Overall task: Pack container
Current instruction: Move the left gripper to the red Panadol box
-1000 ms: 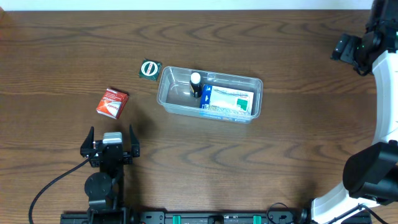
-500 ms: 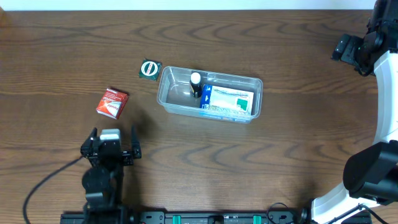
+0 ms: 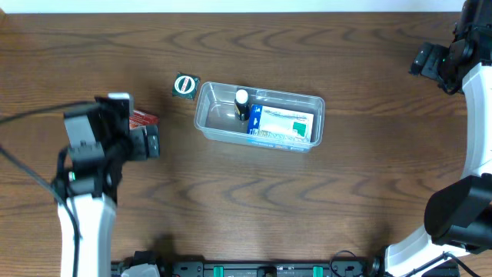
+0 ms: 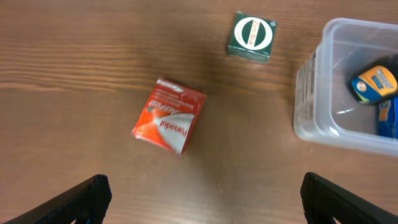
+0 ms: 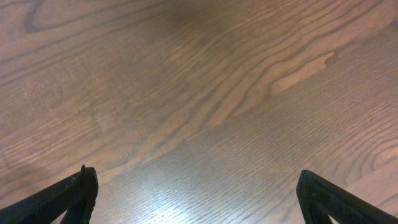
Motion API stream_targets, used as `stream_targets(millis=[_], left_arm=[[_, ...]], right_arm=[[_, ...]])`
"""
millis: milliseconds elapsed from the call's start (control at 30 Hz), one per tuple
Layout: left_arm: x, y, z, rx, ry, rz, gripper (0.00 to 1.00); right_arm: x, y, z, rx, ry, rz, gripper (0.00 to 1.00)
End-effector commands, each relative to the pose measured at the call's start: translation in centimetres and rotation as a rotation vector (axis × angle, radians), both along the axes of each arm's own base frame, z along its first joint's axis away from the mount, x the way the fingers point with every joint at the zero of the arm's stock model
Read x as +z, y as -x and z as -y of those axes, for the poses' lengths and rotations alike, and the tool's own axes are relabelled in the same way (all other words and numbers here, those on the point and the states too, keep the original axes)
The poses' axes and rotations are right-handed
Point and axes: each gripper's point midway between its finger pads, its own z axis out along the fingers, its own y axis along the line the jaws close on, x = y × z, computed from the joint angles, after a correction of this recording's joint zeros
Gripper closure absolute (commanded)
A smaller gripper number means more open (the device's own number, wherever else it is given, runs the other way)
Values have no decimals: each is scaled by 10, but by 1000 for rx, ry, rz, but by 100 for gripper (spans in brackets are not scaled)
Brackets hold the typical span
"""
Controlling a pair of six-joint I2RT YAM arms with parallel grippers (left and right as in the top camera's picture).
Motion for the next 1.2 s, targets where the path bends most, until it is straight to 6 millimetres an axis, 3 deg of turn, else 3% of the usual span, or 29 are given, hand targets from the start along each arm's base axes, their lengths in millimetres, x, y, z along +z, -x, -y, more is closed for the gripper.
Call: stream_targets(millis=[0,133,300,433,567,1167], left_arm=[[-7,-21,-1,-34,68,-32,2],[-27,-36,-19,-3,69,-59,2],[-34,-51,-32,-63,-5,-35,2],[-48,-60,-35,-129,-53,-49,2],[-75,-63,-35,-155,-47,-114,2],[-155,-82,-42,-159,-10,-220,2]], right_arm=[[-2,1,3,4,6,-10,1],[-2,1,3,4,6,-10,1],[-2,1,3,4,6,-10,1],[-2,1,3,4,6,-10,1],[-2,1,3,4,6,-10,1],[-2,1,3,4,6,-10,1]])
